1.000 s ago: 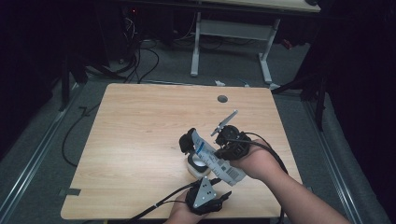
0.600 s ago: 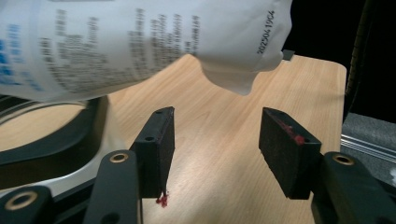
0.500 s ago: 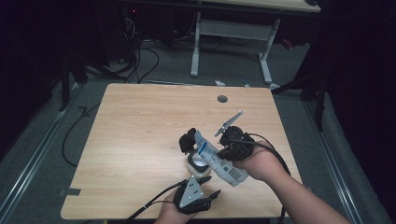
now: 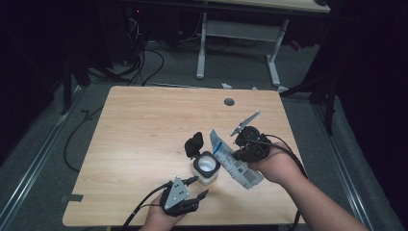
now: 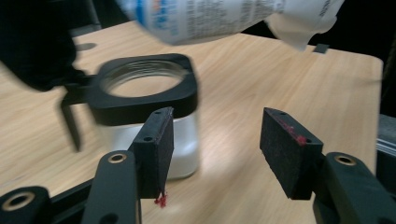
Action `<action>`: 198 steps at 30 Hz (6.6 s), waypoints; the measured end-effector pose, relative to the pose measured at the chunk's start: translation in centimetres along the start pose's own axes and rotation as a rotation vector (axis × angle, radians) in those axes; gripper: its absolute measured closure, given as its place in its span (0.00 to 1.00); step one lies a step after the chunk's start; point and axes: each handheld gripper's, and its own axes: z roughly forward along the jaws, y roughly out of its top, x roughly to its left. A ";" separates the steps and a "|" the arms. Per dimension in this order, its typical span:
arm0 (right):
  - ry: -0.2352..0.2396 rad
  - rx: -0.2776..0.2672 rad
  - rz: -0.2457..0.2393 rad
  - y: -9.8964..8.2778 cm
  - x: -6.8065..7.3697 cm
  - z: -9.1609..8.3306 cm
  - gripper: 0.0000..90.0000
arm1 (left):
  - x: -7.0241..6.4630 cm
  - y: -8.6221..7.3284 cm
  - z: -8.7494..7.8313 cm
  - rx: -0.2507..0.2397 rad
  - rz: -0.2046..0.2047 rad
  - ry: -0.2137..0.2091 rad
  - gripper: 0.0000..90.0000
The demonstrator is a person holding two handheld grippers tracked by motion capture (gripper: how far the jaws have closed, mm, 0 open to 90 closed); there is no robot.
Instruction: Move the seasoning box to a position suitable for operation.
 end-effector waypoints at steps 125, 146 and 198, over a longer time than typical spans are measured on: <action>-0.203 -0.888 0.349 -16.9 -6.4 10.0 0.90 | 12.0 -4.3 -6.6 0.047 -0.227 0.285 0.49; -0.215 -0.827 0.365 -17.8 -5.8 9.9 0.71 | 12.0 -4.3 -6.5 0.058 -0.229 0.278 0.49; -0.164 -0.705 0.269 -18.8 0.8 11.8 0.70 | 11.0 -4.2 -4.5 0.137 -0.231 0.252 0.49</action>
